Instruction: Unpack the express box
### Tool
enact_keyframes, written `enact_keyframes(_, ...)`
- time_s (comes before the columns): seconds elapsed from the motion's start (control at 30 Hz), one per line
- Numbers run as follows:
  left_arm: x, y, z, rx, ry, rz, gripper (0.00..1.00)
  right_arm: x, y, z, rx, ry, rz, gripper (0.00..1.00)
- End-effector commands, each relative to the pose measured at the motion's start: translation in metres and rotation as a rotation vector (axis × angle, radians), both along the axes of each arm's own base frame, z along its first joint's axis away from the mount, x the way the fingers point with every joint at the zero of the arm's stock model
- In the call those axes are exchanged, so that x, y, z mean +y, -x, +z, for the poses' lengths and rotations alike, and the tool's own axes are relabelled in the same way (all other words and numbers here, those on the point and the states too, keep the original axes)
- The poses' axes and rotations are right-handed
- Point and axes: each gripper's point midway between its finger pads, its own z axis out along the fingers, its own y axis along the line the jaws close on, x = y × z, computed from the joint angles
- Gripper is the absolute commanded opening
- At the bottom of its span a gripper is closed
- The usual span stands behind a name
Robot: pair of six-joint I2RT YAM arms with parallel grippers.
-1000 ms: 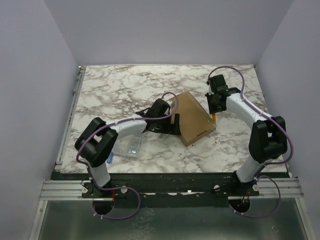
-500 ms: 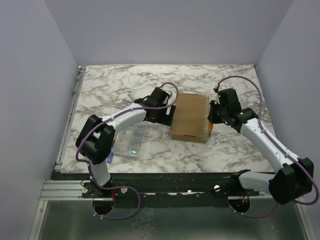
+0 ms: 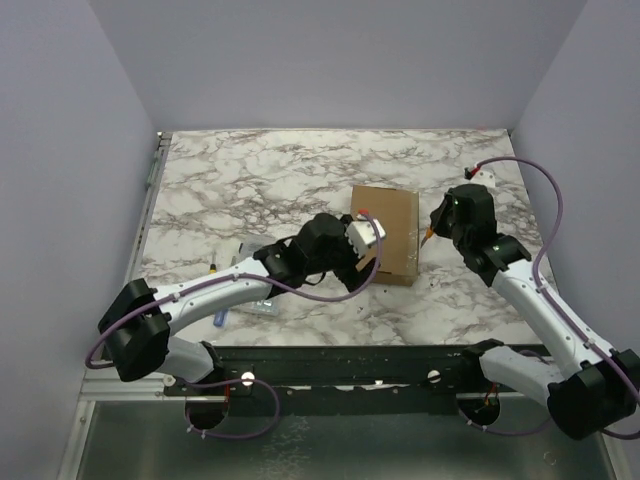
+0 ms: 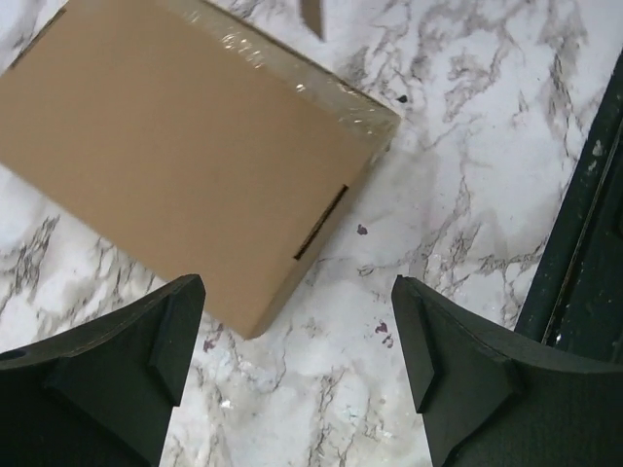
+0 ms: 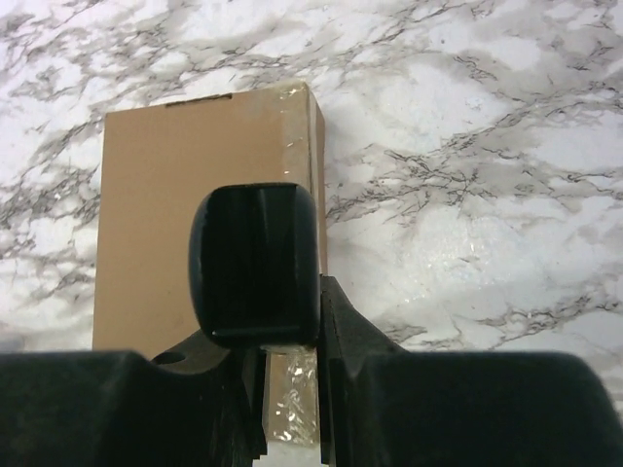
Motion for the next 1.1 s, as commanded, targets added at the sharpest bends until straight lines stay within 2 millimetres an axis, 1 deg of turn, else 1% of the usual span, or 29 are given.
enact_keyframes(0.0, -0.035, 0.007, 0.013, -0.323, -0.012, -0.175, 0.83, -0.007, -0.023, 0.003, -0.049, -0.031, -0.119, 0.00)
enact_keyframes(0.07, -0.045, 0.014, 0.007, -0.377, -0.033, -0.209, 0.82, -0.007, -0.027, -0.003, -0.039, -0.016, -0.127, 0.00)
enact_keyframes(0.17, -0.057, 0.019, -0.001, -0.421, -0.048, -0.227, 0.81, -0.008, -0.030, -0.010, -0.018, 0.013, -0.121, 0.00)
enact_keyframes(0.23, -0.065, 0.021, -0.009, -0.433, -0.056, -0.237, 0.81, -0.007, -0.031, -0.011, -0.023, 0.018, -0.112, 0.00)
enact_keyframes(0.4, -0.090, 0.038, -0.034, -0.426, -0.082, -0.303, 0.81, -0.005, -0.034, -0.013, -0.024, 0.022, -0.098, 0.00)
enact_keyframes(0.43, -0.092, 0.038, -0.038, -0.430, -0.089, -0.299, 0.80, -0.004, -0.035, -0.013, -0.026, 0.024, -0.095, 0.00)
enact_keyframes(0.63, -0.097, 0.034, -0.055, -0.433, -0.101, -0.268, 0.80, -0.004, -0.041, -0.017, -0.019, 0.054, -0.085, 0.00)
enact_keyframes(0.87, -0.098, 0.033, -0.061, -0.436, -0.103, -0.243, 0.80, -0.005, -0.043, -0.023, -0.007, 0.077, -0.083, 0.00)
enact_keyframes(1.0, -0.103, 0.032, -0.065, -0.426, -0.101, -0.236, 0.80, -0.004, -0.041, -0.029, 0.003, 0.082, -0.073, 0.00)
enact_keyframes(1.07, -0.106, 0.028, -0.066, -0.422, -0.099, -0.208, 0.80, -0.004, -0.040, -0.032, 0.015, 0.084, -0.069, 0.00)
